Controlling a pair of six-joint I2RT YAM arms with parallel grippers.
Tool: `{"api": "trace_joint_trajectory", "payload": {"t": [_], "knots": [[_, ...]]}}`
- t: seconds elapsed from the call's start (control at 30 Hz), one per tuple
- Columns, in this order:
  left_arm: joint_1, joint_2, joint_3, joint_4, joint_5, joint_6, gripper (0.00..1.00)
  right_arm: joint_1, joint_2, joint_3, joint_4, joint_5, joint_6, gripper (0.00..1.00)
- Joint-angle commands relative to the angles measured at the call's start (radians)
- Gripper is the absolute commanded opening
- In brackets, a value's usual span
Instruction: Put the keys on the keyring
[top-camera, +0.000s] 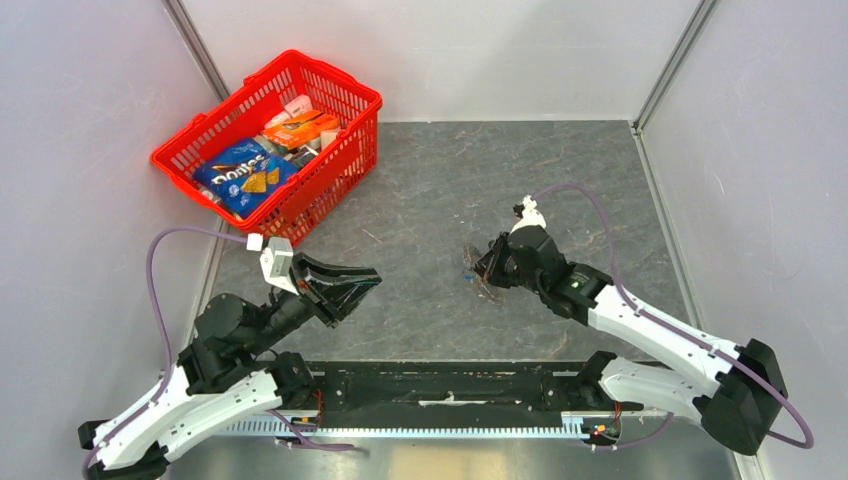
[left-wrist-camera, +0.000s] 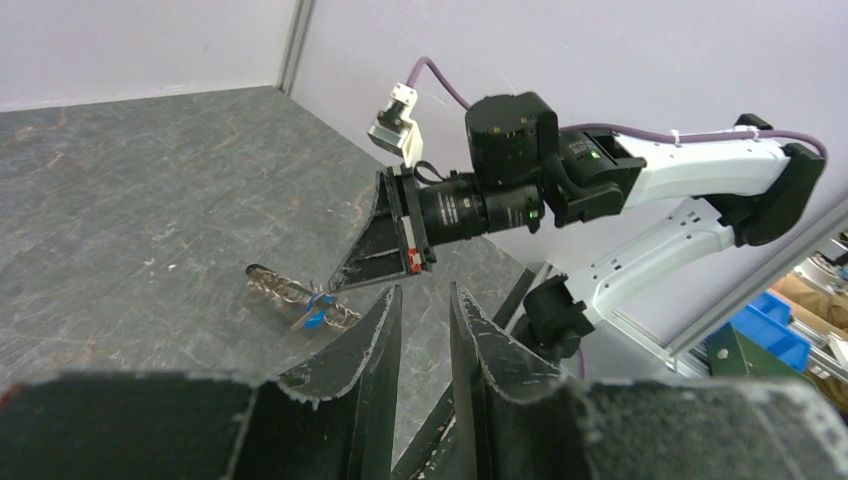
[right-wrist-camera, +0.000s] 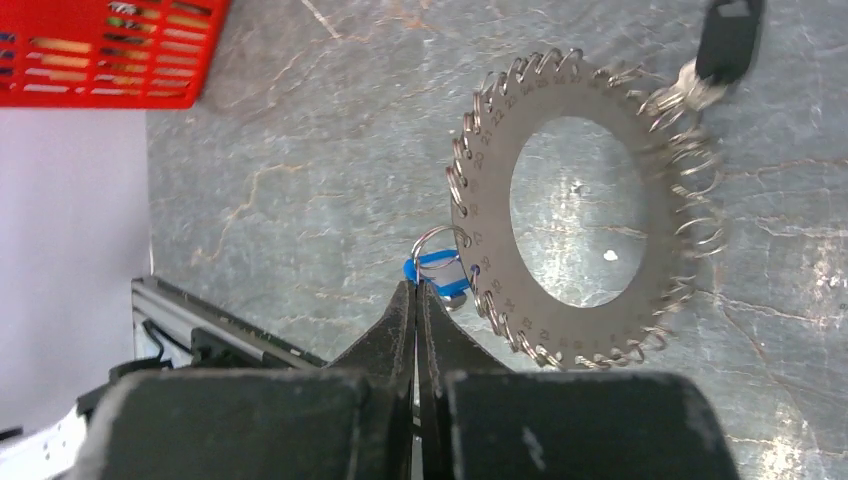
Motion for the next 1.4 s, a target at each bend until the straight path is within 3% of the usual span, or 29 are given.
{"api": "trace_joint_trajectory", "payload": {"t": [0.0, 0.27, 0.57, 1.37], "knots": [[0.001, 0.027, 0.047, 0.072, 0.067, -0.027, 0.31, -0.022, -0.037, 0.095, -0.019, -0.162, -0.121, 0.00], [0.000, 0.042, 0.053, 0.111, 0.101, -0.061, 0.31, -0.038, -0.040, 0.265, -0.099, -0.335, -0.280, 0.00], [0.000, 0.098, 0.075, 0.127, 0.179, -0.060, 0.31, -0.059, 0.035, 0.460, -0.214, -0.711, -0.405, 0.00], [0.000, 0.261, 0.060, 0.238, 0.373, -0.070, 0.37, -0.058, 0.003, 0.608, -0.336, -0.808, -0.459, 0.00]]}}
